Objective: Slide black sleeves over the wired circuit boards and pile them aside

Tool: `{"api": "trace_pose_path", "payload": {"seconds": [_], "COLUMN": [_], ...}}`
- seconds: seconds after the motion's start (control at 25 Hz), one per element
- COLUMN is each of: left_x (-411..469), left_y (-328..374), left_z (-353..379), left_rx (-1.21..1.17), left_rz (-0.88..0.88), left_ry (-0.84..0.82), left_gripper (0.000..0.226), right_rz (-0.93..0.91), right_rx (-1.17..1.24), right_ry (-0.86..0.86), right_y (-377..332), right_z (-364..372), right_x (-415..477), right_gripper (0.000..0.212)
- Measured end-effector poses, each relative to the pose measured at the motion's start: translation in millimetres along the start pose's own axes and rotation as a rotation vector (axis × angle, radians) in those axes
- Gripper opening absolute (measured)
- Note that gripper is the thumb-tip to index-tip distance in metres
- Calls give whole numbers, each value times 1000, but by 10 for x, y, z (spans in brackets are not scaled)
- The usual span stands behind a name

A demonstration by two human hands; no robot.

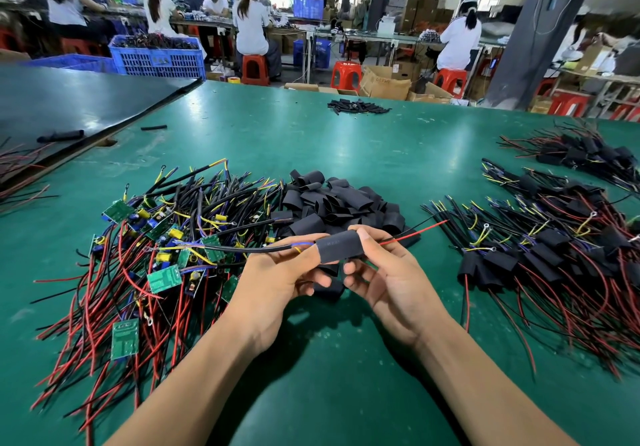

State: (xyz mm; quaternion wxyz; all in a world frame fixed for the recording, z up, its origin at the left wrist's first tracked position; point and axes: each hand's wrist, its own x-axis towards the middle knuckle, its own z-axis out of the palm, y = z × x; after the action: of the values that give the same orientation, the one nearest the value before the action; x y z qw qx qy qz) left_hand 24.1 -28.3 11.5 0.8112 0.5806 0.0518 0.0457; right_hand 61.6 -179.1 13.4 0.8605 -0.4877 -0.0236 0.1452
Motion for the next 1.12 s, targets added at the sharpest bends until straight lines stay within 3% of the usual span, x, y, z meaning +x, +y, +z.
{"api": "trace_pose_path", "payload": {"seconds": [0.36,0.6,0.76,0.92,1.12], "left_x": [43,36,41,57,76], "left_y": [29,24,-6,-1,27], "left_z": [1,-1,-14,-50,-71], "left_rx": [-55,-18,96,138,85], "left_rz": [-58,-75,-25,-4,-48], "left_ry": [30,28,71,74,-34], "left_gripper": [18,22,16,13,23], "right_rz": [-98,-67,52,96,230], "right_rx": [-30,-85,-260,-278,-317], "right_ry": [56,85,-19,-69,-256], "right_y": [-50,-50,-29,-12,-31], "right_z": [-22,-31,-38,-43,-9], "right_x": [21,35,-5,-21,-80], "right_gripper": [11,21,29,26,36]}}
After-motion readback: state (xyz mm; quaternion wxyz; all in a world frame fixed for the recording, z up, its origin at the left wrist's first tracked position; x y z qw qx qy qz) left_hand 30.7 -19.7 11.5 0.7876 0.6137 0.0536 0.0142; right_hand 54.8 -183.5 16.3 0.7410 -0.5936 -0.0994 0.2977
